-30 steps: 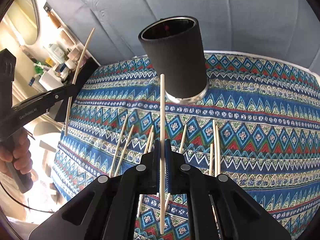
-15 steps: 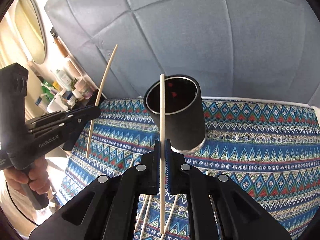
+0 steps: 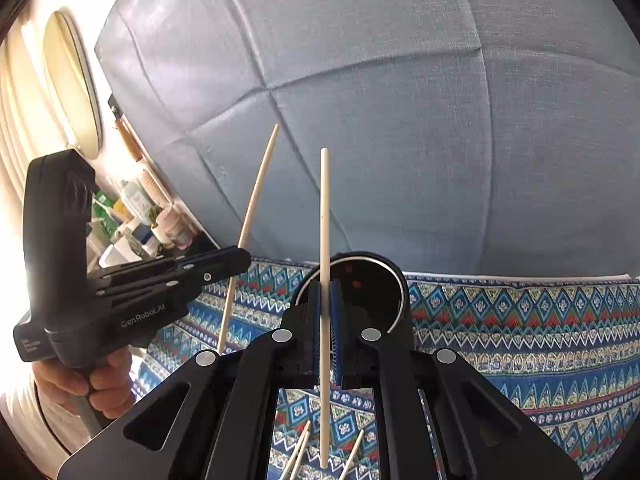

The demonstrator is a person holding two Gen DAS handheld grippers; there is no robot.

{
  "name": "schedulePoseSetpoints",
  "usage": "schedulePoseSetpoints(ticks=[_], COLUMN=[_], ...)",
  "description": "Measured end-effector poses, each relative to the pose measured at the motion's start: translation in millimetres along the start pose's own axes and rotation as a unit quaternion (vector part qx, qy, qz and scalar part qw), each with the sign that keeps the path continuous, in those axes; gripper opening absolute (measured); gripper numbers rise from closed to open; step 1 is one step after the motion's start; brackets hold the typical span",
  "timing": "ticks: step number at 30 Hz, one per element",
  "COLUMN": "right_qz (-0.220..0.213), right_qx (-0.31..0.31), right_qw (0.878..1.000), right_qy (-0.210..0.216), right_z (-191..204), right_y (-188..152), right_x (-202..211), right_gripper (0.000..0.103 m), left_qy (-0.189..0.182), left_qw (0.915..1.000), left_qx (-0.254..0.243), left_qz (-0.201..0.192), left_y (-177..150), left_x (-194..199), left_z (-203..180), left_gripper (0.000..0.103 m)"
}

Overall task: Organize utensils
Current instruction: 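Lift the held sticks with both tools toward the black holder, then lower the sticks into the black holder and open both tools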

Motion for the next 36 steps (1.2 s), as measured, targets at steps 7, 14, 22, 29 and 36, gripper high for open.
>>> schedulePoseSetpoints(ticks=[7,14,22,29,36], right_qz=[-0.064,-0.094,-0.173,-0.162,-0.147], right_qx=[-0.02,-0.032,-0.009,-0.001,-0.005], right_qw=[0.998,0.995,0.983,0.986,0.989], right_qy=[0.021,0.03,0.053,0.04,0.035], right_z=[-20,-36,-41,-49,-49], right_y=[14,22,23,10,-7], right_x=[-4,-20,-27,-55,-72], right_gripper=[0.005,0.005,0.005,0.005,0.005], left_qy=[-0.019,-0.044,-0.042,-0.035,-0.032], left_qw=[0.9994,0.9973,0.9948,0.9933,0.9928], left_qx=[0.018,0.04,0.03,0.027,0.018], left_qz=[-0.021,-0.042,-0.088,-0.107,-0.114], left_y=[11,16,8,-12,-30], left_x=[-19,-38,-62,-76,-82], left_z=[-3,-7,-19,-19,-15], left_gripper=[0.005,0.005,0.005,0.005,0.005])
Point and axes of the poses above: each gripper's, at about its wrist camera, not at the fingertips, and x roughly against the way its jaws point, z to its left, y to its top, the point moved 1 cm from there along -x, roughly the way its jaws point, and after that the axes turned 6 degrees about y, right-handed, at the moved point
